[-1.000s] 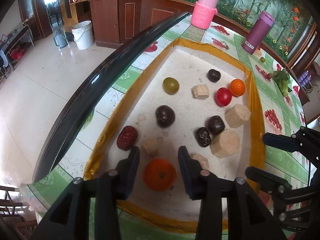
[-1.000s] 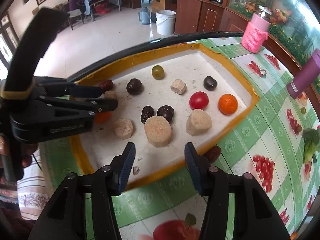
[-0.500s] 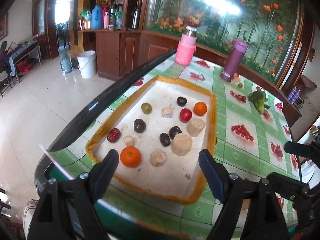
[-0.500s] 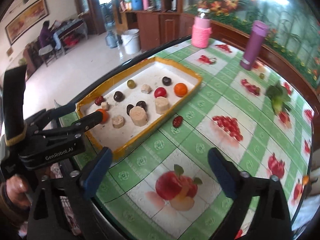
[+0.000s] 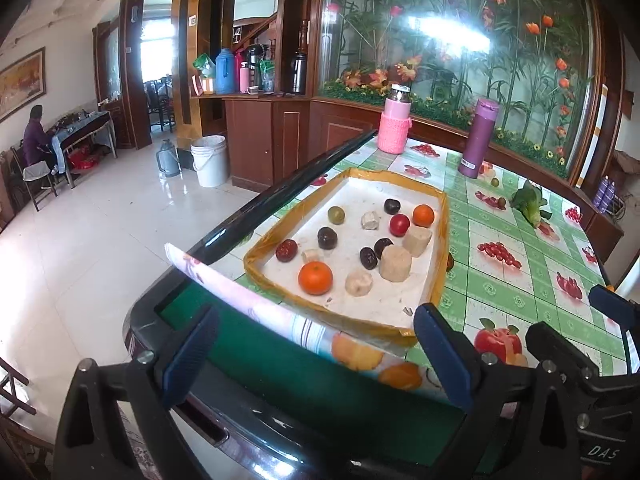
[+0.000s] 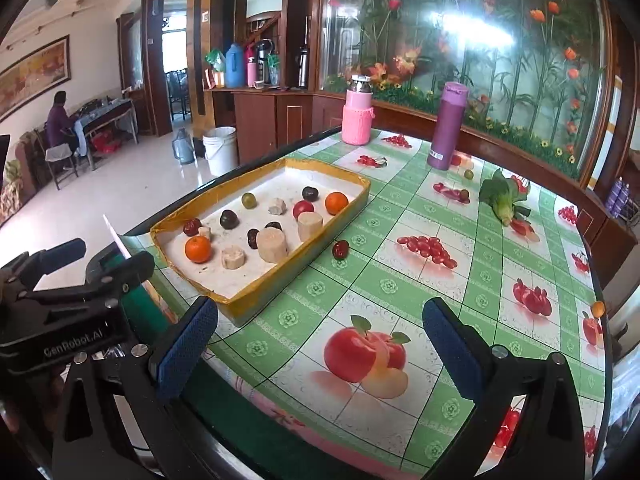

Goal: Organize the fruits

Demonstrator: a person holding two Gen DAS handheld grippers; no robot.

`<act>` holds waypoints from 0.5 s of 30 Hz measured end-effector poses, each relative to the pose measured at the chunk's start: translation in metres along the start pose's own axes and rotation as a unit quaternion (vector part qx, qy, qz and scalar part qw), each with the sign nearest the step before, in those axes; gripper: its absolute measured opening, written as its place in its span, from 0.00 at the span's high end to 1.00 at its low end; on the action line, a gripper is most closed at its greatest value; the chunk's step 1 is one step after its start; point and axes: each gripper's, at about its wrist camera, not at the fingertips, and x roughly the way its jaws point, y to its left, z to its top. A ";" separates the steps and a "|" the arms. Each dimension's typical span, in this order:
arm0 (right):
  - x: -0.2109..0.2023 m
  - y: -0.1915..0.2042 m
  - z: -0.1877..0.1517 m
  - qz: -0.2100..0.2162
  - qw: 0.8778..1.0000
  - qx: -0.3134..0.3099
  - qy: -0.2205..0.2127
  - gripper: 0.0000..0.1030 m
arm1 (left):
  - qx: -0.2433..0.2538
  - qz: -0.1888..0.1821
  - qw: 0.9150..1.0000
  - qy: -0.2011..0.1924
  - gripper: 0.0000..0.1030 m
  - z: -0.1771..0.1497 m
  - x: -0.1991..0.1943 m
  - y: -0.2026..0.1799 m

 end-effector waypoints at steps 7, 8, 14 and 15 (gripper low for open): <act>-0.009 0.007 0.001 -0.027 0.999 -0.004 -0.031 0.00 | -0.015 0.020 1.000 -0.011 0.04 -0.011 -0.004 0.014; -0.010 0.006 0.000 -0.032 0.999 -0.003 -0.036 0.00 | -0.020 0.026 0.999 -0.015 0.04 -0.012 -0.005 0.017; -0.012 0.004 -0.005 -0.040 0.998 0.020 -0.044 0.00 | -0.028 0.021 0.999 -0.031 0.04 -0.013 -0.005 0.031; -0.011 0.006 -0.006 -0.040 0.998 0.019 -0.042 0.00 | -0.025 0.019 0.999 -0.031 0.04 -0.013 -0.003 0.031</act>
